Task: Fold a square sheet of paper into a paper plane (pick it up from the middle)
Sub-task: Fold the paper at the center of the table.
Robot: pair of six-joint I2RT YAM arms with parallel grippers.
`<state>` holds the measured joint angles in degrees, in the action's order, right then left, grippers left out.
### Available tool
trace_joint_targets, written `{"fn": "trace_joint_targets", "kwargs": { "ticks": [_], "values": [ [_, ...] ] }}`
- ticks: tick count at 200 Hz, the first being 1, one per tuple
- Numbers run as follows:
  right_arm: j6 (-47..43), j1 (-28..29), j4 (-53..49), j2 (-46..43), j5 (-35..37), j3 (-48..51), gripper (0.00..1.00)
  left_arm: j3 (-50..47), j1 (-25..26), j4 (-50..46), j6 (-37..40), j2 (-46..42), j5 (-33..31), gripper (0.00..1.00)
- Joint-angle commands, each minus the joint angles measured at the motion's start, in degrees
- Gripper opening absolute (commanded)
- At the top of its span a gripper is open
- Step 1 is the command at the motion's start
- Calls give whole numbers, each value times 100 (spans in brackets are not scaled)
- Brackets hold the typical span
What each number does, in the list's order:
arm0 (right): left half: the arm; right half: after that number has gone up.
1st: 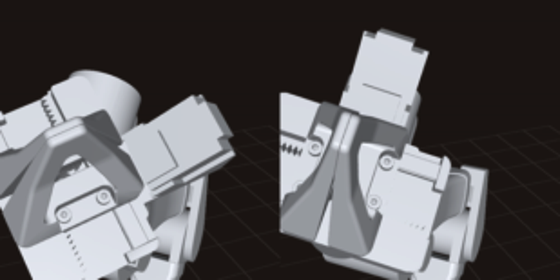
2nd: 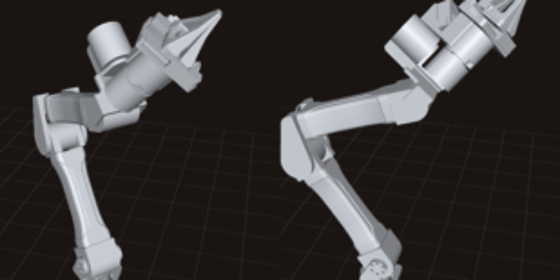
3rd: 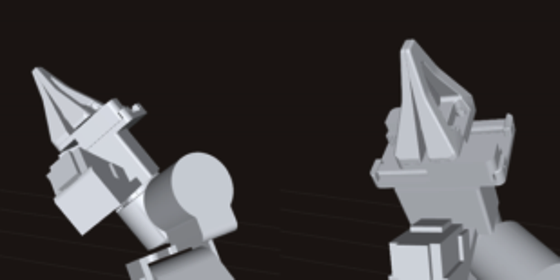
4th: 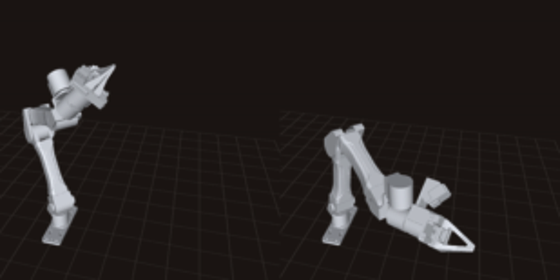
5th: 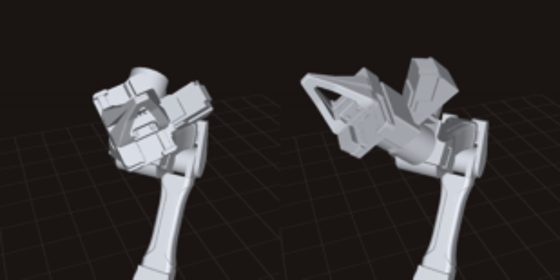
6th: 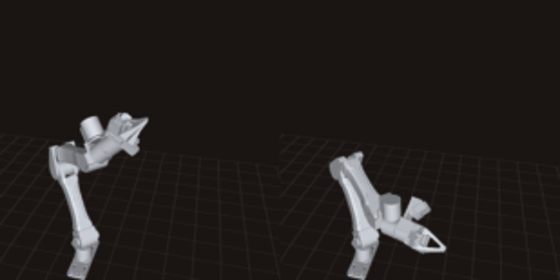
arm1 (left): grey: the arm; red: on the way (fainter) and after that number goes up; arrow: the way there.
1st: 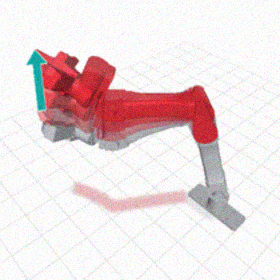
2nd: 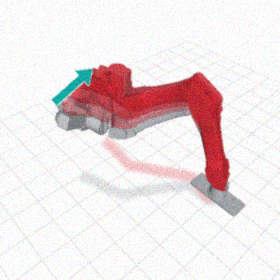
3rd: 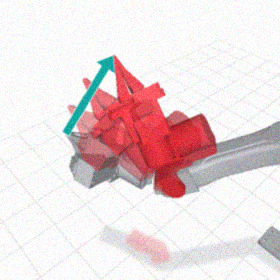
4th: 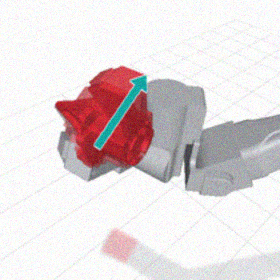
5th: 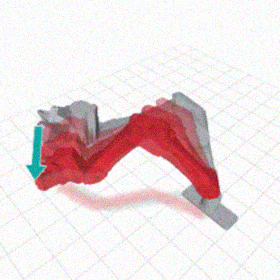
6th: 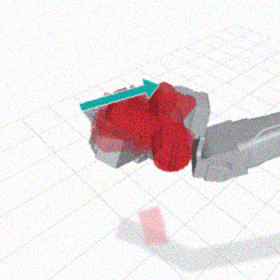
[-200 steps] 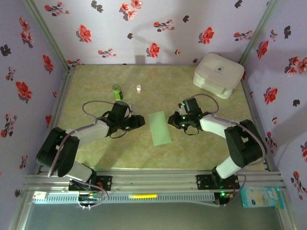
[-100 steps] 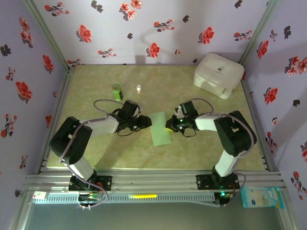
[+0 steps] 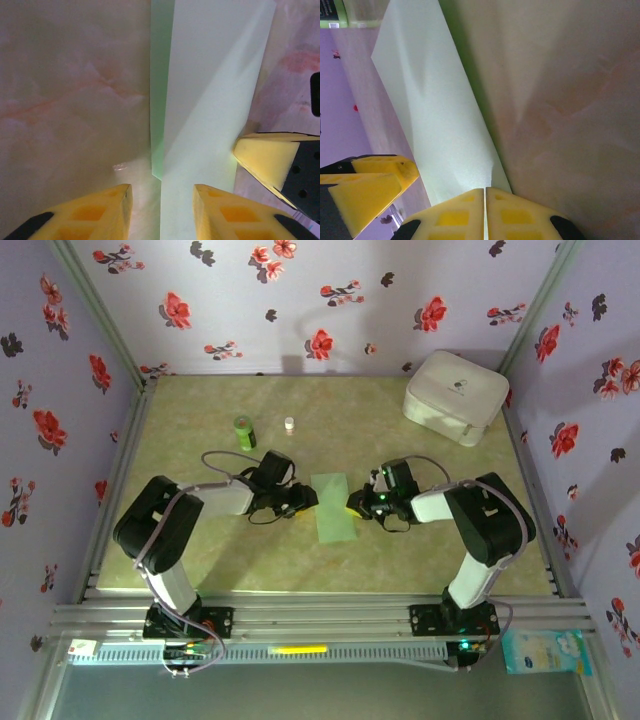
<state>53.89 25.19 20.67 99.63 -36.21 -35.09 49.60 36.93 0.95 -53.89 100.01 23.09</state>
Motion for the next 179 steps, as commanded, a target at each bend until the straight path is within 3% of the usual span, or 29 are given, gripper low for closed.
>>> {"fn": "trace_joint_targets", "kwargs": {
  "ticks": [1,85,179],
  "values": [
    [192,39,-194,250,415,204,10,165,60,143,-121,178,162,35],
    [183,39,-251,250,441,196,10,89,113,378,-329,342,208,30],
    [192,39,-249,262,458,169,12,-6,122,441,-390,232,218,17]
  ]
}}
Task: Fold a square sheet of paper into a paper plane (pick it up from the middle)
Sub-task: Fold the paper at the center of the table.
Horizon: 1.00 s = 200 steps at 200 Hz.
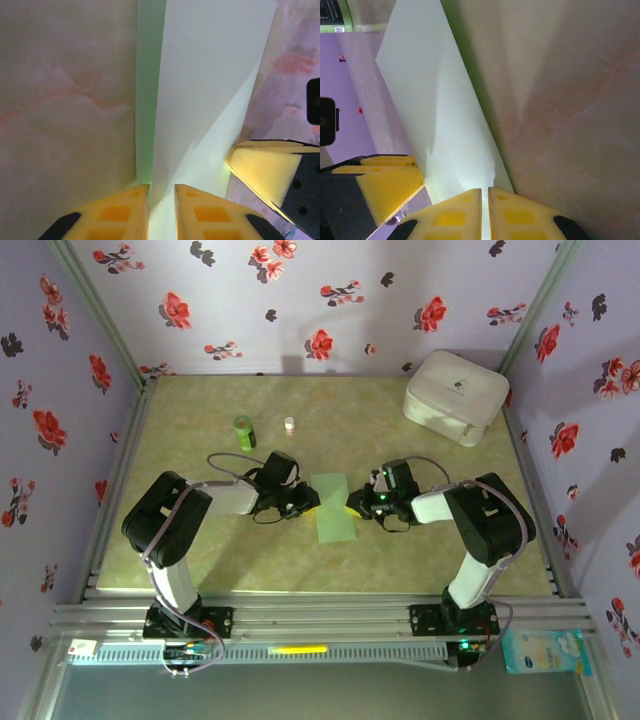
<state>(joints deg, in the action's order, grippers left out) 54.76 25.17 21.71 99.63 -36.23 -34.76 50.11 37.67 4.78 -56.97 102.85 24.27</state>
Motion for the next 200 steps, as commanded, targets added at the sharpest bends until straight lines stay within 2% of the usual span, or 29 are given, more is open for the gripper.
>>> {"fn": "trace_joint_targets", "kwargs": {
  "ticks": [1,70,118,148,167,200],
  "values": [
    [105,45,-357,260,460,137,12,-60,52,58,-84,-53,102,17],
    [125,41,-272,113,419,137,18,-98,51,94,-96,-142,97,2],
    [-226,41,-725,-581,505,-29,32,-132,39,123,-217,-280,95,0],
    [-914,95,-1666,-1321,1092,-232,35,-159,30,146,-292,-398,95,0],
    [-1595,296,-1706,-1855,1503,-140,37,-159,21,129,-340,-449,91,0],
    [-3228,1323,-1836,-2717,2799,38,42,-95,4,-5,-394,-468,101,0]
  ]
}}
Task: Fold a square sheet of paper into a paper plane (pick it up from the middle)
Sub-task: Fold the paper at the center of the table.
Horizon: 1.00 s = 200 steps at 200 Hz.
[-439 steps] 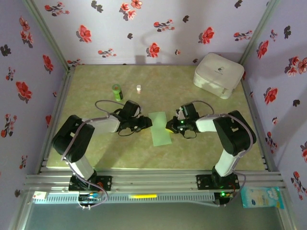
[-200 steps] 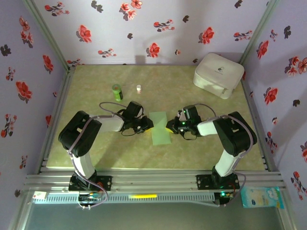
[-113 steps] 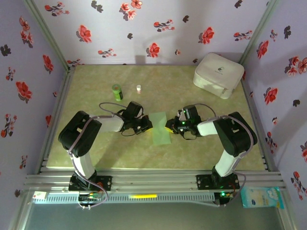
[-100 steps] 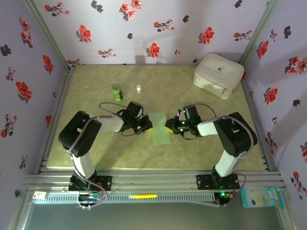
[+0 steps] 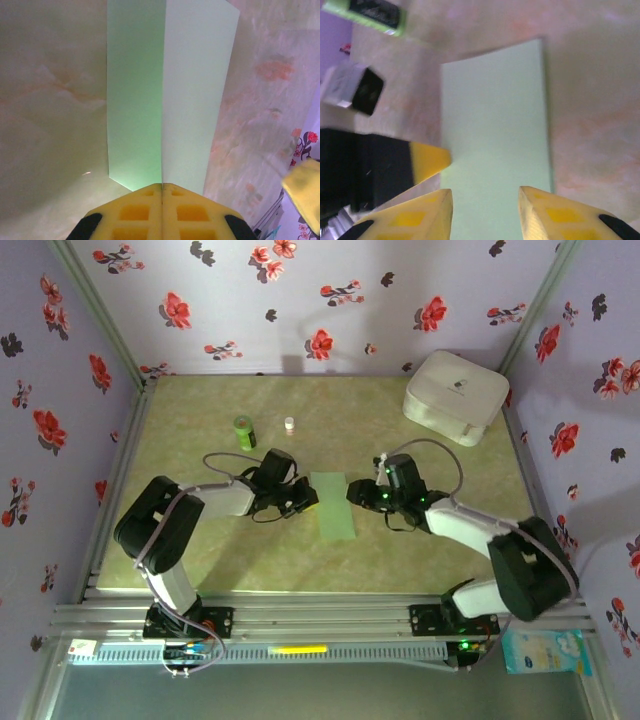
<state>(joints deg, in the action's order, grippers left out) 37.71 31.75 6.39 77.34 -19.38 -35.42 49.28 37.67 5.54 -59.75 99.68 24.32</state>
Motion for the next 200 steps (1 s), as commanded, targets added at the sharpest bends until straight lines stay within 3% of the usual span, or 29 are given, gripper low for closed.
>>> {"fn": "trace_joint_targets", "kwargs": {
  "ticks": [1,26,87,145,200],
  "values": [
    [-1549,701,-296,-503,1135,109,42,-9,4,-94,-117,-151,98,0],
    [-2686,1606,-223,-770,1712,220,44,51,-3,-164,-165,-158,128,0],
    [-4068,3284,-213,-653,3351,307,48,151,-44,-196,-271,-275,210,0],
    [-4163,3841,-50,241,4540,-5,51,153,-70,-150,-316,-344,212,0],
    [-3945,3991,426,1030,5519,-52,50,82,-75,-38,-357,-319,207,0]
  ]
}}
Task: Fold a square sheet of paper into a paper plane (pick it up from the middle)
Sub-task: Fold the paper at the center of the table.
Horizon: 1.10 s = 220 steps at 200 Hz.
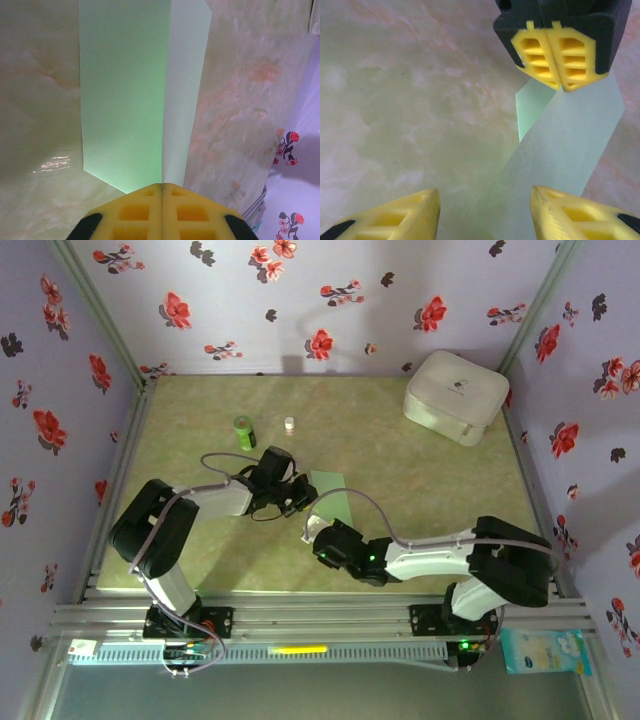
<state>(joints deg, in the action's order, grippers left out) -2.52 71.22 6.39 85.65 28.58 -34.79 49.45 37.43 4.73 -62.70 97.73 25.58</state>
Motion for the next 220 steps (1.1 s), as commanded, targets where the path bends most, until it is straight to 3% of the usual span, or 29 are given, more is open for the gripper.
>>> {"fn": "trace_joint_targets", "kwargs": {
  "ticks": [1,83,153,220],
  "values": [
    [78,47,438,208,730,-111,50,65,-51,44,-65,-119,84,0],
    [443,44,591,143,685,62,37,23,-52,89,-76,-114,81,0],
    [523,43,603,109,588,131,11,30,-50,94,-63,-83,82,0],
    [617,38,540,93,755,139,0,-26,-52,133,-78,-92,68,0]
  ]
}}
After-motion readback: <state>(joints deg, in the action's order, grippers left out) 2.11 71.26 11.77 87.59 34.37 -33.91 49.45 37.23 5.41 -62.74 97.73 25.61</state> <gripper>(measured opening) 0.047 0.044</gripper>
